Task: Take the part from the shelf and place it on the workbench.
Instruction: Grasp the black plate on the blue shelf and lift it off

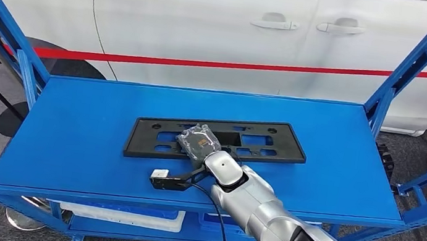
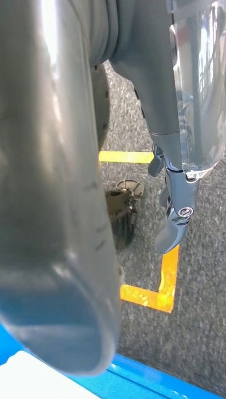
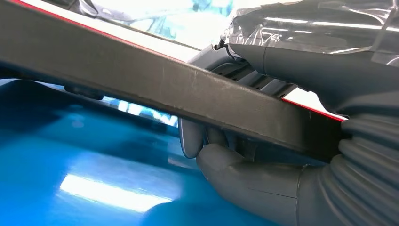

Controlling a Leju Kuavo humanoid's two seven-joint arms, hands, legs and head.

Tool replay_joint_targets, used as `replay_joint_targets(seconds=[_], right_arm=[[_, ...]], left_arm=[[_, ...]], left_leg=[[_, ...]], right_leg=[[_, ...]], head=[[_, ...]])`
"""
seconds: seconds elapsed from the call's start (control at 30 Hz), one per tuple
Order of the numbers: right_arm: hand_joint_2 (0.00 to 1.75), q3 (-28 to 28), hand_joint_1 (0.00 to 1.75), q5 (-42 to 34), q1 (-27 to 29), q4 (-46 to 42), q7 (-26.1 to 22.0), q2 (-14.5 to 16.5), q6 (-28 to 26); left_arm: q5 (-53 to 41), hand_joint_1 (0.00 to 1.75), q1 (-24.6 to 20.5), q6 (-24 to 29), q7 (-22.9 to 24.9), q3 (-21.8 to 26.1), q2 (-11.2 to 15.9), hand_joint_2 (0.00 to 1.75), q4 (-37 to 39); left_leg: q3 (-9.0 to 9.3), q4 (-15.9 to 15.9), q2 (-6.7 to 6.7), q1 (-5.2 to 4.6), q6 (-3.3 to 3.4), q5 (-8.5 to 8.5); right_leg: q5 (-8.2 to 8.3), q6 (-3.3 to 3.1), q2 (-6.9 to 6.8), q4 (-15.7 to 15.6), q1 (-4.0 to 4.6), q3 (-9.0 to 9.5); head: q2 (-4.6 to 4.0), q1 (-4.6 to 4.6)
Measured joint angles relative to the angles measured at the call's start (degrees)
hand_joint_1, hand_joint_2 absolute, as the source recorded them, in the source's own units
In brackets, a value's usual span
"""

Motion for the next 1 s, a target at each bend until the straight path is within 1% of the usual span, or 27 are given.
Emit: replay_joint_targets(seconds=[0.07,0.1,0.13,0.17,0.23,0.27,0.3,0.33,0.37,0.4,0.43,0.47,0.5,0.53,0.6,0.63,0.67,0.7,0.73,0.77,0.8,0.83,0.87,0.9,0.93,0.97,1.0], right_arm=[[1.75,-0.10,1.59,-0.11,-0.13,0.04,-0.32,0.00,-0.02],[1.75,-0.16,1.61,-0.21,-0.19,0.05,-0.46,-0.01,-0.04],[1.75,-0.25,1.62,-0.36,-0.28,0.07,-0.56,-0.03,-0.08],[1.75,-0.37,1.64,-0.55,-0.37,0.10,-0.63,-0.04,-0.15],[1.75,-0.58,1.68,-1.03,-0.39,0.23,-0.72,-0.08,-0.48],[1.75,-0.68,1.70,-1.26,-0.27,0.32,-0.76,-0.10,-0.73],[1.75,-0.76,1.72,-1.48,-0.14,0.40,-0.79,-0.14,-1.03],[1.75,-0.85,1.75,-1.63,-0.03,0.45,-0.80,-0.18,-1.35],[1.75,-0.96,1.75,-1.74,0.03,0.48,-0.80,-0.20,-1.66],[1.75,-1.07,1.75,-1.80,0.04,0.48,-0.79,-0.21,-1.95],[1.75,-1.17,1.75,-1.82,0.02,0.48,-0.76,-0.21,-2.27],[1.75,-1.24,1.75,-1.83,0.02,0.48,-0.73,-0.21,-2.65],[1.75,-1.28,1.75,-1.81,0.04,0.48,-0.67,-0.21,-3.10],[1.75,-1.31,1.75,-1.75,0.06,0.48,-0.59,-0.21,-3.66],[1.75,-1.31,1.75,-1.31,0.02,0.43,-0.14,-0.21,-5.32],[1.75,-1.32,1.75,-1.02,-0.11,0.38,0.22,-0.20,-6.40],[1.75,-1.34,1.75,-0.75,-0.36,0.33,0.60,-0.19,-7.46],[1.75,-1.40,1.75,-0.52,-0.69,0.28,1.03,-0.19,-8.36],[1.75,-1.49,1.75,-0.26,-1.12,0.28,1.47,-0.25,-9.03],[1.75,-1.59,1.75,0.08,-1.59,0.28,1.96,-0.36,-9.55],[1.75,-1.74,1.75,0.50,-2.11,0.28,2.51,-0.51,-10.02],[1.75,-1.96,1.75,1.02,-2.74,0.26,3.13,-0.72,-10.51],[1.75,-2.24,1.75,1.51,-3.52,0.17,3.76,-0.93,-11.04],[1.75,-2.58,1.75,2.06,-4.56,0.05,4.34,-1.17,-11.52],[1.75,-3.00,1.75,2.67,-5.89,-0.07,4.93,-1.45,-11.96],[1.75,-3.45,1.75,3.22,-7.43,-0.17,5.35,-1.77,-12.30],[1.75,-3.95,1.75,3.78,-9.10,-0.26,5.59,-2.13,-12.47]], left_arm=[[0.08,0.00,-0.02,-0.23,-0.30,0.19,0.16,0.00,0.00],[0.07,0.00,-0.04,-0.37,-0.36,0.26,0.25,0.00,0.00],[0.05,0.00,-0.07,-0.46,-0.39,0.30,0.32,0.00,0.00],[0.02,0.00,-0.12,-0.54,-0.35,0.32,0.38,0.00,0.00],[-0.19,0.00,-0.15,-0.60,0.03,0.33,0.46,0.00,0.00],[-0.35,0.00,-0.12,-0.58,0.33,0.33,0.47,0.00,0.00],[-0.50,0.00,-0.09,-0.56,0.66,0.32,0.46,0.00,0.00],[-0.64,0.00,-0.07,-0.51,1.00,0.32,0.43,0.00,0.00],[-0.75,0.00,-0.07,-0.45,1.28,0.31,0.39,0.00,0.00],[-0.89,0.00,-0.08,-0.42,1.56,0.28,0.32,0.00,0.00],[-1.01,0.00,-0.10,-0.38,1.83,0.24,0.23,0.00,0.00],[-1.11,0.00,-0.11,-0.34,2.09,0.19,0.15,0.00,0.00],[-1.21,0.00,-0.10,-0.32,2.35,0.12,0.08,0.00,0.00],[-1.25,0.00,-0.10,-0.29,2.58,0.04,-0.01,0.00,0.00],[-1.44,0.00,-0.09,-0.25,3.03,-0.16,-0.12,0.00,0.00],[-1.58,0.00,-0.12,-0.24,3.22,-0.29,-0.16,0.00,0.00],[-1.74,0.00,-0.14,-0.22,3.39,-0.44,-0.18,0.00,0.00],[-1.87,0.00,-0.15,-0.22,3.52,-0.60,-0.19,0.00,0.00],[-1.96,0.00,-0.14,-0.21,3.61,-0.80,-0.21,0.00,0.00],[-2.04,0.00,-0.11,-0.21,3.68,-1.02,-0.25,0.00,0.00],[-2.11,0.00,-0.08,-0.22,3.73,-1.24,-0.29,0.00,0.00],[-2.20,0.00,-0.06,-0.22,3.74,-1.46,-0.33,0.00,0.00],[-2.27,0.00,-0.05,-0.24,3.75,-1.63,-0.35,0.00,0.00],[-2.32,0.00,-0.05,-0.27,3.74,-1.78,-0.36,0.00,0.00],[-2.36,0.00,-0.06,-0.32,3.73,-1.97,-0.39,0.00,0.00],[-2.39,0.00,-0.08,-0.38,3.68,-2.16,-0.43,0.00,0.00],[-2.43,0.00,-0.08,-0.46,3.60,-2.39,-0.50,0.00,0.00]], left_leg=[[-0.03,-0.23,-0.07,-0.09,0.85,0.16],[0.04,-0.46,-0.05,-0.04,1.25,0.35],[0.10,-0.71,-0.01,0.04,1.66,0.55],[0.15,-0.95,0.04,0.11,2.01,0.74],[0.02,-0.96,0.07,-0.09,2.36,0.78],[-0.03,-0.92,0.05,-0.17,2.43,0.78],[-0.05,-0.87,0.02,-0.23,2.47,0.74],[-0.05,-0.80,-0.03,-0.25,2.47,0.69],[-0.03,-0.68,-0.09,-0.26,2.41,0.61],[-0.02,-0.50,-0.14,-0.26,2.29,0.48],[-0.12,-0.23,-0.19,-0.37,2.07,0.30],[-0.26,-0.01,-0.21,-0.47,1.82,0.16],[-0.42,0.16,-0.22,-0.55,1.55,0.05],[-0.54,0.22,-0.21,-0.59,1.27,0.01],[-0.62,0.39,-0.19,-0.44,0.69,-0.23],[-1.01,1.30,-0.15,-0.35,0.36,-0.94],[-1.91,3.37,-0.11,-0.26,0.05,-2.25],[-3.32,6.48,-0.07,-0.14,-0.22,-3.96],[-5.16,10.41,-0.05,-0.05,-0.46,-5.82],[-6.93,14.08,-0.05,0.05,-0.64,-7.14],[-8.08,16.31,-0.05,0.12,-0.77,-7.49],[-8.35,16.61,-0.04,0.20,-0.84,-6.81],[-7.55,14.65,-0.03,0.27,-0.85,-5.15],[-5.91,10.97,0.01,0.35,-0.79,-2.91],[-4.08,7.06,0.05,0.34,-0.65,-1.18],[-2.63,3.76,0.03,0.26,-0.41,-0.07],[-1.81,1.76,0.00,0.13,-0.11,0.42]], right_leg=[[0.12,0.73,0.04,-0.10,0.00,-0.12],[-0.16,1.05,0.02,0.20,-0.06,-0.24],[-1.00,1.30,-0.01,1.31,-0.08,-0.72],[-2.42,1.45,-0.03,3.56,-0.09,-1.74],[-6.05,1.53,-0.05,10.82,-0.16,-5.17],[-7.13,1.54,-0.05,14.07,-0.18,-6.77],[-7.20,1.52,-0.05,15.70,-0.18,-7.62],[-6.20,1.45,-0.05,15.19,-0.18,-7.43],[-4.39,1.31,-0.06,12.62,-0.17,-6.24],[-2.37,1.08,-0.06,8.81,-0.16,-4.43],[-1.02,0.86,-0.05,5.16,-0.03,-2.72],[-0.21,0.65,-0.05,2.50,0.05,-1.53],[-0.01,0.48,-0.02,1.05,0.16,-0.94],[-0.20,0.34,0.03,0.70,0.30,-0.89],[0.01,-0.13,0.08,0.41,0.18,-0.86],[0.11,-0.44,0.05,0.23,0.06,-0.77],[0.20,-0.70,0.01,0.05,-0.09,-0.68],[0.22,-0.86,-0.03,0.00,-0.14,-0.62],[0.20,-0.97,-0.05,0.02,-0.16,-0.62],[0.18,-1.02,-0.06,0.04,-0.15,-0.63],[0.16,-1.02,-0.06,0.08,-0.14,-0.62],[0.12,-1.00,-0.04,0.14,-0.15,-0.61],[0.06,-0.93,0.00,0.23,-0.17,-0.59],[-0.03,-0.81,0.07,0.34,-0.20,-0.57],[-0.13,-0.61,0.14,0.47,-0.15,-0.60],[-0.18,-0.35,0.21,0.62,-0.08,-0.73],[-0.16,-0.04,0.24,0.71,-0.02,-0.91]], head=[[0.00,0.04],[0.00,0.04],[0.00,0.09],[0.00,0.13],[0.00,0.21],[0.00,0.21],[0.00,0.21],[0.00,0.21],[0.00,0.21],[0.00,0.21],[0.00,0.21],[0.00,0.19],[0.00,0.18],[0.00,0.17],[0.00,0.18],[0.00,0.15],[0.00,0.14],[0.00,0.11],[0.00,0.10],[0.00,0.10],[-0.01,0.10],[-0.01,0.10],[-0.01,0.10],[-0.01,0.11],[0.00,0.11],[0.00,0.12],[0.00,0.14]])
